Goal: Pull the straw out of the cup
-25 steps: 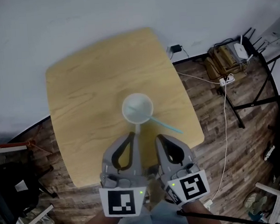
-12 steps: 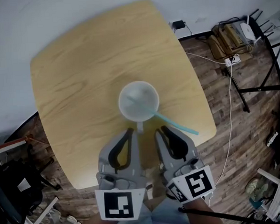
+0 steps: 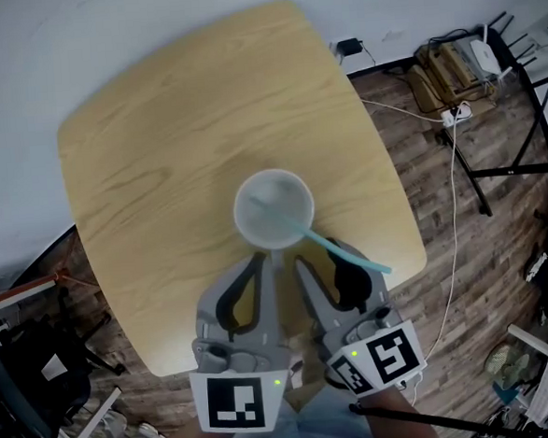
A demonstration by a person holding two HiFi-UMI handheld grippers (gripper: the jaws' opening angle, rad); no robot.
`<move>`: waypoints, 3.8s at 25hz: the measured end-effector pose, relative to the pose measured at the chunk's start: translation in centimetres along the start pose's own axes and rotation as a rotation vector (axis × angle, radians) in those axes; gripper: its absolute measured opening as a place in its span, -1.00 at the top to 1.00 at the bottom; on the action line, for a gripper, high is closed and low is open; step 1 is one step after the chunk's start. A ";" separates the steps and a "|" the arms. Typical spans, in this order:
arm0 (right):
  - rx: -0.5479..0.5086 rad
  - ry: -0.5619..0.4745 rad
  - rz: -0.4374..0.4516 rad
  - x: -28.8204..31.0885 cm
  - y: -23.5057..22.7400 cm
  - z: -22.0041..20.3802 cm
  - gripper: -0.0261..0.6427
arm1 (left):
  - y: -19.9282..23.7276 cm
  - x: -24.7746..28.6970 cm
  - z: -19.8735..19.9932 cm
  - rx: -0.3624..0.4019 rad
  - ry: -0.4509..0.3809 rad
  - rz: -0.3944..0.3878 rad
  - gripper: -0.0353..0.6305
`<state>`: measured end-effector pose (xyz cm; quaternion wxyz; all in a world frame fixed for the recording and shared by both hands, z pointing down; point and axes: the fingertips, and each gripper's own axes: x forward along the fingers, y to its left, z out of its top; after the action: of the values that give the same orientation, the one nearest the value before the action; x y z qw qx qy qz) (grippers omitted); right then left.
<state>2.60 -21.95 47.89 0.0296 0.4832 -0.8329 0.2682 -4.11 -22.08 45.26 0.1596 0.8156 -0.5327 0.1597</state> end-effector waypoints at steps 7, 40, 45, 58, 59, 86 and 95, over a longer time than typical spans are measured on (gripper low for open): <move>-0.006 -0.020 -0.006 0.4 -0.3 1.1 0.35 | 0.2 0.7 -0.2 -0.009 0.020 -0.001 0.84; -0.040 -0.041 -0.012 1.2 0.0 2.7 0.80 | 0.2 0.9 0.3 -0.012 0.026 -0.009 0.84; -0.032 -0.043 -0.002 1.3 -0.1 2.8 0.80 | 0.1 0.8 0.3 -0.010 0.032 -0.008 0.84; -0.049 -0.053 0.029 1.4 0.6 3.8 0.80 | 0.3 0.5 1.2 -0.014 0.006 0.012 0.84; -0.050 -0.054 0.031 1.4 0.7 3.9 0.80 | 0.3 0.4 1.3 -0.012 0.004 0.013 0.84; -0.147 -0.215 0.108 -4.6 5.2 10.8 0.81 | -1.7 -5.7 7.6 0.038 -0.160 0.094 0.84; -0.195 -0.288 0.134 -8.2 7.0 13.3 0.81 | -3.9 -8.8 9.8 0.047 -0.229 0.107 0.84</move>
<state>3.99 -19.06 31.03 -0.0614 0.4548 -0.8809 0.1156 -3.01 -17.58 32.35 0.0699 0.8023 -0.5865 0.0860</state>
